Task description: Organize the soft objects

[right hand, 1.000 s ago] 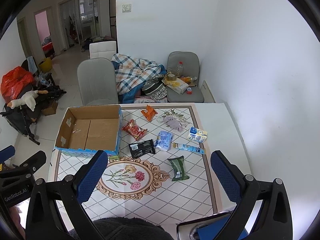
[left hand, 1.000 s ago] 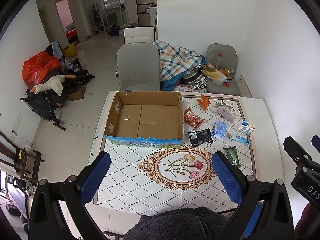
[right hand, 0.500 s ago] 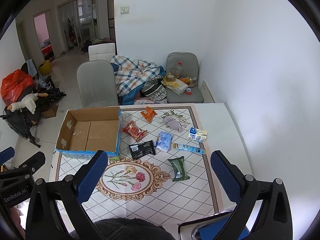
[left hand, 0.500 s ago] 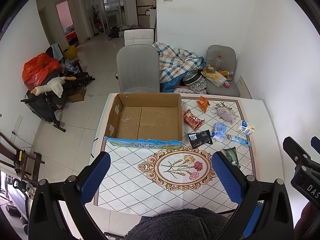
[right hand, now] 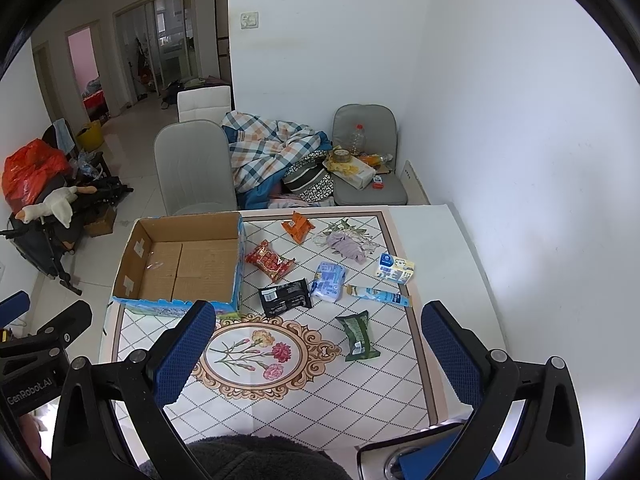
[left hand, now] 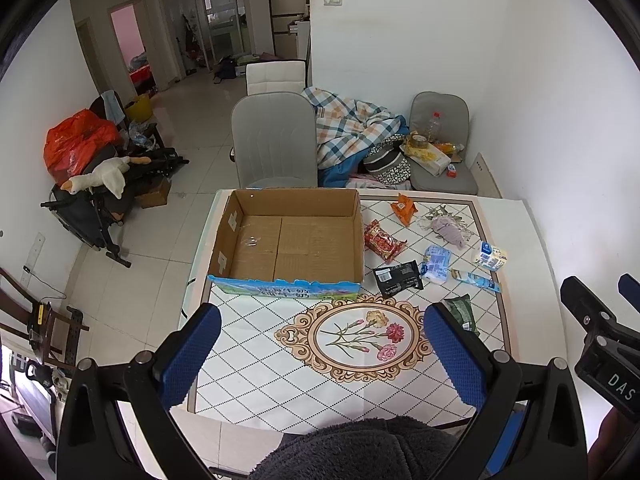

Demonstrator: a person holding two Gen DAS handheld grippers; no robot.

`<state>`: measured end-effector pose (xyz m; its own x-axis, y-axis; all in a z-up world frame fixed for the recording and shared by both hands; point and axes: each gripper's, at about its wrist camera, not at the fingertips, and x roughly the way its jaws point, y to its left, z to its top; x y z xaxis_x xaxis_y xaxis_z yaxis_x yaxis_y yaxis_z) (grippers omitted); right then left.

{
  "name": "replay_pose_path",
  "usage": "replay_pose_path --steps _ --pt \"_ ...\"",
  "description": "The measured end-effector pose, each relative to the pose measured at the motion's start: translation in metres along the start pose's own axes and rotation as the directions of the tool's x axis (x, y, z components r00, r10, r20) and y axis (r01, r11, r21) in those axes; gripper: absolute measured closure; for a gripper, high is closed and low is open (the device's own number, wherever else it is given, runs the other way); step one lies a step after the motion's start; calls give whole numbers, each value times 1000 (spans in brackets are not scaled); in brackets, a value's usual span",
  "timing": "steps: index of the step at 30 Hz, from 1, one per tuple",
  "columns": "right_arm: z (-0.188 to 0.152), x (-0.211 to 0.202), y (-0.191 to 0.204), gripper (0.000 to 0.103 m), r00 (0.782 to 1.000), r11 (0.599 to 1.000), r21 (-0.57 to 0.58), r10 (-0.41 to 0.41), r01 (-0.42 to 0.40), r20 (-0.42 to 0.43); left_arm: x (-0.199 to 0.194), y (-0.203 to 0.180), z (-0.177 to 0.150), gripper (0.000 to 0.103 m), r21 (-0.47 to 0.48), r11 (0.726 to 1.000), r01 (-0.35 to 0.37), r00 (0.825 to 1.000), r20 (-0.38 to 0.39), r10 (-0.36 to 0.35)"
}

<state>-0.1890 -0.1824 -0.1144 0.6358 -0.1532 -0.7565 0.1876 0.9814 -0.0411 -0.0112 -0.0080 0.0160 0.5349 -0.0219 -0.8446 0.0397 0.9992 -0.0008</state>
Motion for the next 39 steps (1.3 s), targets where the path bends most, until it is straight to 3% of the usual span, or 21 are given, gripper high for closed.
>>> replay_pose_path --steps 29,35,39 --pt "-2 8 -6 0 1000 1000 26 13 -12 -23 -1 -1 0 0 6 1000 15 1000 -17 -15" --pt "1 31 -23 0 998 998 66 12 -8 -61 26 -13 13 0 37 999 13 999 -32 -12" --pt "3 84 -52 0 989 994 104 -6 22 -147 74 -34 33 0 119 993 10 997 -71 -1"
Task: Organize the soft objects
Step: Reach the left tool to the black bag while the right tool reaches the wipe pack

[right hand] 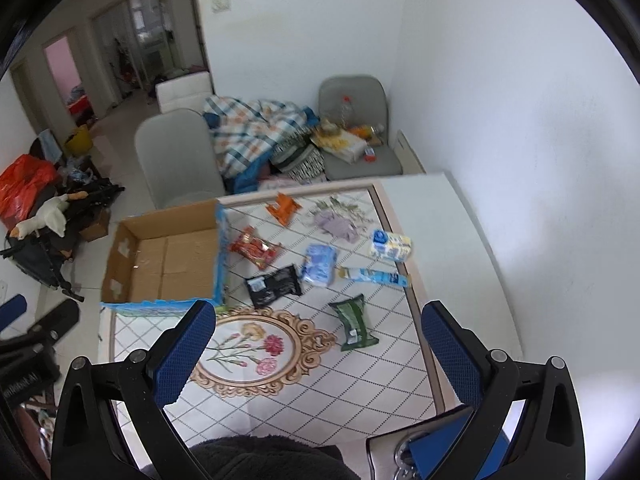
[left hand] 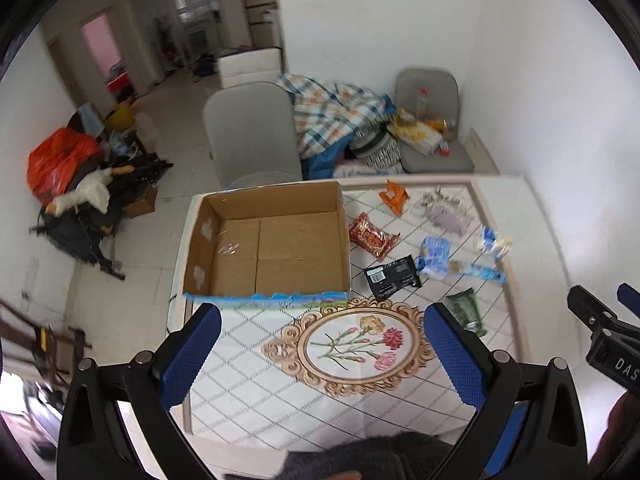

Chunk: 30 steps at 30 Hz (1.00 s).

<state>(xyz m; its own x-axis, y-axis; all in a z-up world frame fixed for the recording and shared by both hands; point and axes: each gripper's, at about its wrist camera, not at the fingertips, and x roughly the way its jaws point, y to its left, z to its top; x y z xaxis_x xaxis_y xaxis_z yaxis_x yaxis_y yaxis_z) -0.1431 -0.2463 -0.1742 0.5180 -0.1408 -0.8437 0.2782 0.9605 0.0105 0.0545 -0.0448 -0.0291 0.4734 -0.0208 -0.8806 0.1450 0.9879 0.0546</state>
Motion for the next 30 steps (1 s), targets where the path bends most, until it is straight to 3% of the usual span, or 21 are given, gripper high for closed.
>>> replay_pose_path --steps 5,12,14,16,17,18,20,21,24,27,30 --pt "5 109 -42 0 983 999 36 -7 14 -185 89 -39 32 0 160 987 10 997 -82 4" --pt "-7 279 -88 0 907 992 123 72 -22 -414 216 -102 45 0 362 931 54 966 -256 44" --pt "-3 308 -91 0 888 988 136 127 -74 -441 257 -123 42 0 433 897 88 946 -319 61" --pt "3 331 -93 0 872 991 99 128 -91 -473 287 -137 38 0 486 867 112 925 -369 88" --pt "7 340 -94 0 868 992 74 128 -106 -479 309 -150 32 0 539 829 150 903 -417 107" --pt "11 350 -96 0 867 993 49 121 -111 -484 318 -155 29 0 558 814 161 895 -429 118" --pt "16 370 -100 0 854 996 -15 70 -90 -516 349 -172 18 0 649 745 152 883 -429 193" --pt "20 381 -104 0 850 996 -45 43 -78 -525 361 -177 14 0 669 728 151 872 -437 220" --pt "29 407 -110 0 833 997 -48 22 -58 -553 394 -185 8 0 660 726 191 839 -494 228" --pt "40 423 -107 0 814 989 68 148 -132 -561 416 -190 4 2 653 728 211 824 -519 227" --pt "44 434 -100 1 800 971 165 236 -173 -552 435 -191 -2 26 630 744 223 800 -554 229"
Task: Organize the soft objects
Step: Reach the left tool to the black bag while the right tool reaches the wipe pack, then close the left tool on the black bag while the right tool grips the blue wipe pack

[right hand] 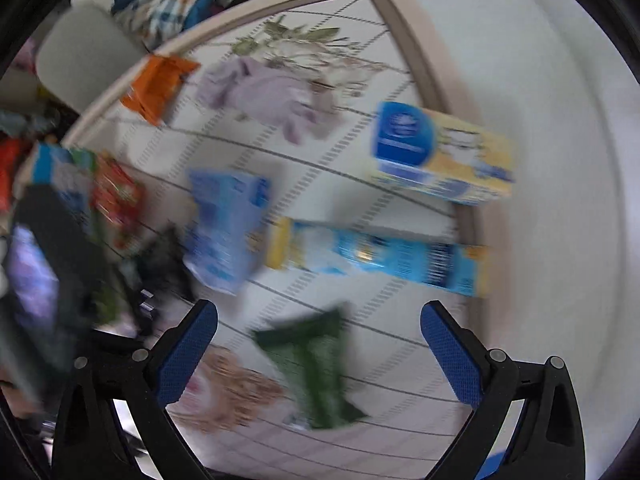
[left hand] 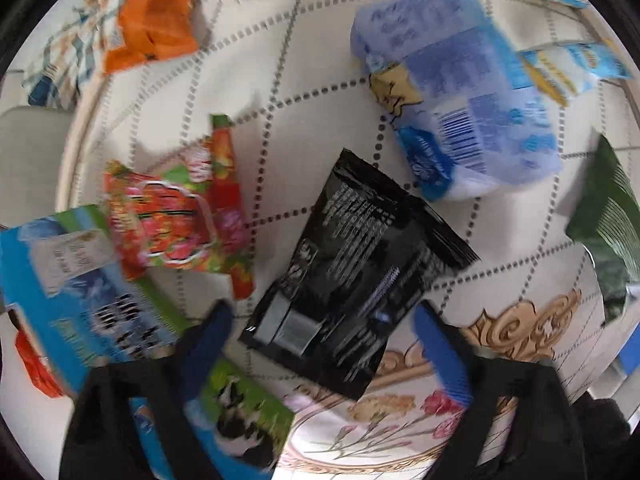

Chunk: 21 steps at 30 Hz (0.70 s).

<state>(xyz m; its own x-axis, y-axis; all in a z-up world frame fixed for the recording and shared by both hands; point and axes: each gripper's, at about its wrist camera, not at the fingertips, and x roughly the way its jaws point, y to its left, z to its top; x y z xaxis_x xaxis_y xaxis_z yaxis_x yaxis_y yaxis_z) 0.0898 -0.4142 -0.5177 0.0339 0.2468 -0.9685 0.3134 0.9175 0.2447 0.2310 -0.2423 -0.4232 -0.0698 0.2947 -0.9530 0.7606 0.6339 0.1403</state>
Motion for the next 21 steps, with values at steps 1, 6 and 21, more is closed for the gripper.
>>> replay_pose_path --steps 1,6,21 --pt "2 3 2 4 1000 1000 14 14 -14 1 6 2 1 33 -31 998 47 999 -21 -47" --pt "10 24 14 13 994 992 73 105 -104 -17 3 32 -12 49 -348 908 232 971 23 -239" --pt "41 79 64 71 993 998 -55 -33 27 -117 34 15 -43 50 -543 695 472 866 138 -480"
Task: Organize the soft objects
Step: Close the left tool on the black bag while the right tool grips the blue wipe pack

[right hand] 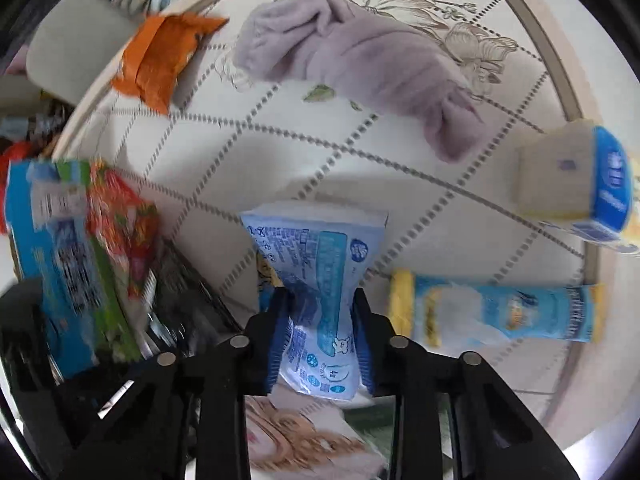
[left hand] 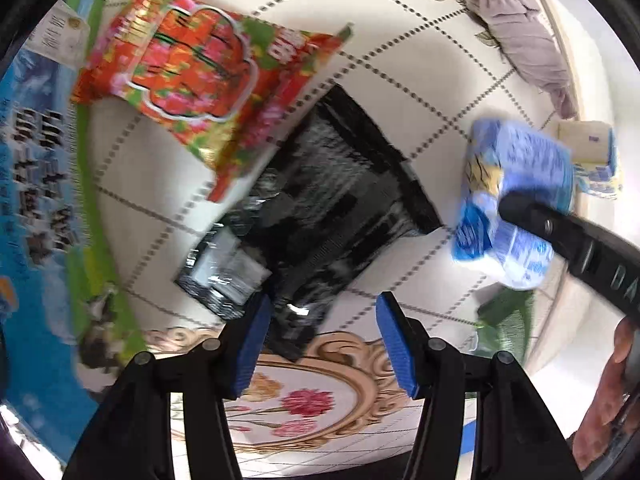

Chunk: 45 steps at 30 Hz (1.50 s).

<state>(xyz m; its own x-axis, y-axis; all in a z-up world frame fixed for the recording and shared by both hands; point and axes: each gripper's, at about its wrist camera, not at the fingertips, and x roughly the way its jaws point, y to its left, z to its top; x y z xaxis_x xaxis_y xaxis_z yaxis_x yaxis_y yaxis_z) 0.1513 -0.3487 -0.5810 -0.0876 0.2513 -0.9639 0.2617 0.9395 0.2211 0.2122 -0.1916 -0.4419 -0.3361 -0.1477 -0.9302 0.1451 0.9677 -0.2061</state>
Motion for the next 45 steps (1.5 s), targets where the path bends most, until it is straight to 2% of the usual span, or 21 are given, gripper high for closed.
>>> replay_pose_path --steps 3,6,7,10,12,14,15,16,17,18,19,21,23,25,29,33,38,40,42,44,45 --pt "-6 -3 -7 68 999 999 -31 -30 30 -14 13 -8 -1 50 -68 994 89 996 -24 -91" --pt "-10 -4 -13 60 1000 1000 -19 5 -6 -24 16 -20 -17 50 -46 988 149 987 -46 -151" --pt "-11 -4 -15 59 999 1000 -12 25 -25 -23 15 -23 -21 50 -25 992 126 991 -46 -127" --pt "-12 -4 -19 55 998 998 21 56 -56 -7 11 -24 -25 50 48 998 -31 999 20 30" --pt "-10 -1 -17 55 997 996 42 74 -74 2 20 -27 -23 50 93 983 -157 986 67 151" --pt "-8 0 -18 55 996 994 58 92 -92 5 34 -30 -20 50 126 966 -224 973 81 215" --pt "-8 2 -17 55 996 994 64 88 -89 6 47 -32 -19 49 151 959 -241 970 74 232" --pt "-8 6 -13 55 997 994 71 83 -83 7 52 -34 -17 40 166 954 -251 968 71 242" --pt "-8 10 -12 56 997 994 81 78 -78 0 62 -39 -19 37 192 940 -282 959 80 271" --pt "-12 13 -15 61 997 993 85 80 -80 -2 68 -44 -24 38 218 926 -309 950 108 292" --pt "-13 17 -11 65 997 993 86 79 -79 4 76 -50 -19 39 236 921 -311 950 115 292" --pt "-16 23 -5 68 997 993 95 73 -74 19 89 -58 -29 47 264 907 -329 944 121 307" --pt "-20 23 -6 72 996 990 112 86 -87 20 96 -64 -37 53 265 905 -334 942 125 311" --pt "-28 15 -14 75 996 989 115 92 -94 21 80 -58 -39 56 242 914 -324 945 122 303" --pt "-37 9 -27 78 996 990 111 90 -92 28 78 -45 -42 62 157 956 -247 967 101 233" --pt "-48 -7 -34 80 994 989 105 103 -107 43 82 -25 -52 63 106 981 -165 984 91 156" --pt "-50 -13 -34 78 993 991 78 108 -112 54 106 -29 -55 57 146 970 -196 980 63 189" --pt "-51 -12 -32 75 996 996 40 73 -74 41 112 -36 -52 57 181 968 -175 984 55 168" --pt "-51 -12 -32 70 995 995 34 89 -91 45 109 -38 -60 56 220 961 -168 985 72 155" --pt "-52 -11 -33 67 996 996 28 85 -86 34 111 -51 -67 41 239 953 -187 981 90 170" --pt "-52 -10 -35 61 996 996 28 88 -89 35 109 -52 -71 39 252 950 -183 982 91 165"
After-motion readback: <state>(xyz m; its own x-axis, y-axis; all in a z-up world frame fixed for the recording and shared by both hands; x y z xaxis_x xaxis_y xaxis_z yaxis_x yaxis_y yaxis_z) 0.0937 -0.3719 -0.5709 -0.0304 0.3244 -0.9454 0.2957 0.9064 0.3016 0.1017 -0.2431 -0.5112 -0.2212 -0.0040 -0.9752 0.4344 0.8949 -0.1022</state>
